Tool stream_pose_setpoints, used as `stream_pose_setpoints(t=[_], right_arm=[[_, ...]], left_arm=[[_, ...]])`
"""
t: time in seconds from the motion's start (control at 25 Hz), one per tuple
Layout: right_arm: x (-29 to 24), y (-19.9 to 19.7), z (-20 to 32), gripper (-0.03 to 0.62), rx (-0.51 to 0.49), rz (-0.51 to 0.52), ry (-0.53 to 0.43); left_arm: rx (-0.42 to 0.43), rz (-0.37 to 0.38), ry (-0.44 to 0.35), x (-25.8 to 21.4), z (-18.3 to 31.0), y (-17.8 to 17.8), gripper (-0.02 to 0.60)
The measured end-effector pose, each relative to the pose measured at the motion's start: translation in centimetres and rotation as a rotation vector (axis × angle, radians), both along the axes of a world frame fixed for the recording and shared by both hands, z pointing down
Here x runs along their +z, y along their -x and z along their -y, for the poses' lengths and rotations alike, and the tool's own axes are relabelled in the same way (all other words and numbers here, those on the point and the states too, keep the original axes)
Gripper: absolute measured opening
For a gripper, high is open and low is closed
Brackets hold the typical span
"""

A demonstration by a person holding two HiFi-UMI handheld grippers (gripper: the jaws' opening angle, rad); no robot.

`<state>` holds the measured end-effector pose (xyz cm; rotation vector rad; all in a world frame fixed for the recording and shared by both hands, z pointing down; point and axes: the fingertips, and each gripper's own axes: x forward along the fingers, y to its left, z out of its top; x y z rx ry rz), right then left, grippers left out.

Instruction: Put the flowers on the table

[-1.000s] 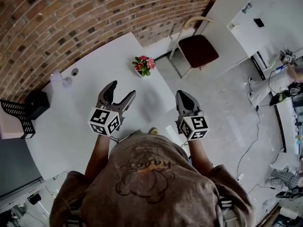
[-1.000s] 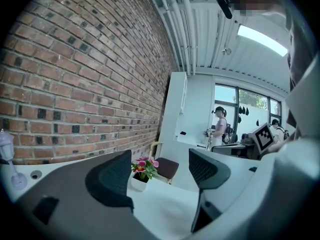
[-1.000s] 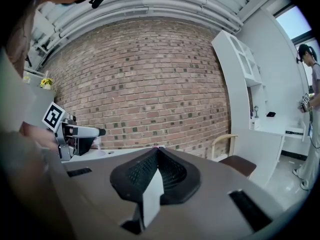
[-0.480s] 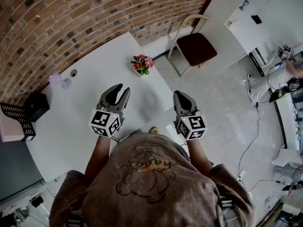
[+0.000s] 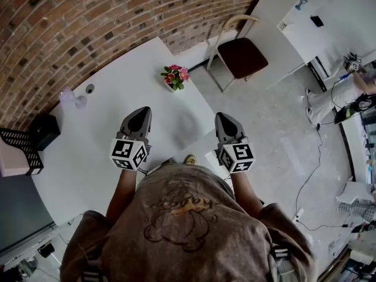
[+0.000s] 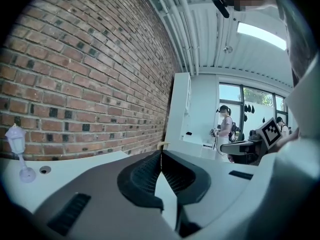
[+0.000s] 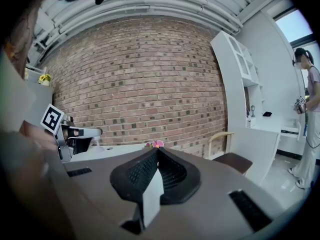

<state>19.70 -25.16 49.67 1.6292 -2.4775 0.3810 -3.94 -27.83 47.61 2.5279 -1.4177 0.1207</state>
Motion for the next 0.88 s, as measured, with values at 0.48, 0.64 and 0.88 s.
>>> stream_pose_setpoints(t=[0.48,0.64,0.88], right_arm=[[1.0,-1.0,-1.0,0.002,0.040,-0.008,0.010],[1.1,-1.4,-1.2,0.002,0.053,-0.002,0.010],[0.9,-1.6,-1.8,0.000,0.058,0.006,0.007]], left_arm=[[-0.003,0.003,0.027,1.2,-0.7,0.0,0.021],[-0.001,-0.004,0.030,1.3,-0.9,-0.1,0.021],[0.014,-0.009,0.033,1.4,-1.3,-0.4,0.021]])
